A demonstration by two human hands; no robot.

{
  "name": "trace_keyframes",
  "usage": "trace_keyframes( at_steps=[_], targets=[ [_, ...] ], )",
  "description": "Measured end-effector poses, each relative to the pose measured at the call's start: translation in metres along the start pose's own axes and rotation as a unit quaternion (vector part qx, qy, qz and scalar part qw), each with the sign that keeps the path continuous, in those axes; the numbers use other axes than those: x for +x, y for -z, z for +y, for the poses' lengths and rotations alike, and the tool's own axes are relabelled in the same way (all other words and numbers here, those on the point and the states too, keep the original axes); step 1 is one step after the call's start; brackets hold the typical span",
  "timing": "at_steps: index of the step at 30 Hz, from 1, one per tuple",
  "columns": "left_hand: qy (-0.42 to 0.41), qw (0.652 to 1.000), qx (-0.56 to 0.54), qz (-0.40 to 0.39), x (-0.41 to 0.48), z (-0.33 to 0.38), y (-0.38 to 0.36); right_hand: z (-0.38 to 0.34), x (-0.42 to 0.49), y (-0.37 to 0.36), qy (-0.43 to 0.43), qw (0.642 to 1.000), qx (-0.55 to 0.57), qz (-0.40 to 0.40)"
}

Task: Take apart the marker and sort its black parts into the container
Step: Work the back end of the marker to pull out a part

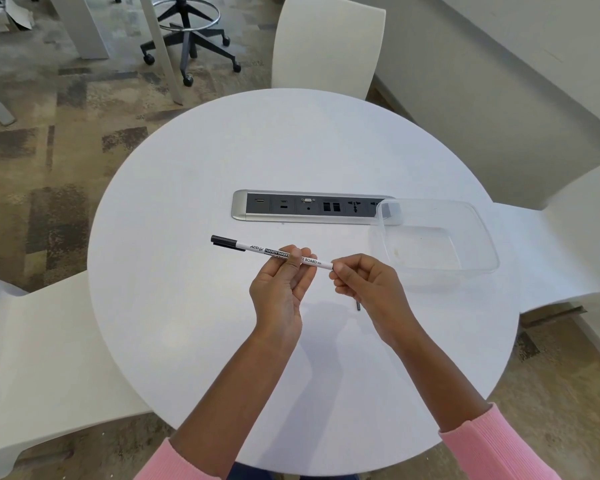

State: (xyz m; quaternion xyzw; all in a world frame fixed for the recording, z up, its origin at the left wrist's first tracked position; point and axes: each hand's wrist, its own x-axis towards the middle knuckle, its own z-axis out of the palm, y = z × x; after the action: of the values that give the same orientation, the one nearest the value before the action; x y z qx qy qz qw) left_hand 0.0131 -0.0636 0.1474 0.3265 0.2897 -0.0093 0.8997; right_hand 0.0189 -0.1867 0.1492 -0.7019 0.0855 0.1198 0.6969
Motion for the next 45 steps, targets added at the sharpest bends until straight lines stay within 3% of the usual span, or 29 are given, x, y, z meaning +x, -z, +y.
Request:
trace_keyframes(
  at_steps=[4,8,14,20,26,32,40,45],
  targets=[
    [-0.001,1.0,-0.001,0.0,0.002,0.002,0.001,-0.001,0.001,0.003,-0.001,1.0,0.008,-0.007],
    [0.0,1.0,0.002,0.003,0.004,0.002,0.001,-0.001,0.003,0.001,-0.031,0.996,0.085,-0.027],
    [0.003,1.0,-0.004,0.007,0.007,0.005,0.003,-0.001,0.006,-0.002,-0.004,1.0,0.02,0.01],
    [0.002,1.0,-0.005,0.007,0.009,0.005,0.004,-0.001,0.008,-0.003,-0.035,0.994,0.104,-0.018],
    [0.002,1.0,-0.008,0.003,0.01,0.005,0.005,-0.001,0.008,-0.002,0.0,1.0,0.005,0.007],
    [-0.003,1.0,-0.011,-0.007,0.01,0.002,0.004,0.0,0.009,-0.003,-0.034,0.997,0.073,-0.008],
    [-0.03,0.989,0.049,-0.135,0.008,-0.006,0.002,-0.007,0.009,-0.003,-0.037,0.99,0.122,-0.057],
    [-0.038,0.988,0.056,-0.14,0.01,-0.006,0.003,-0.008,0.009,-0.005,-0.062,0.989,0.123,-0.052]
  ],
)
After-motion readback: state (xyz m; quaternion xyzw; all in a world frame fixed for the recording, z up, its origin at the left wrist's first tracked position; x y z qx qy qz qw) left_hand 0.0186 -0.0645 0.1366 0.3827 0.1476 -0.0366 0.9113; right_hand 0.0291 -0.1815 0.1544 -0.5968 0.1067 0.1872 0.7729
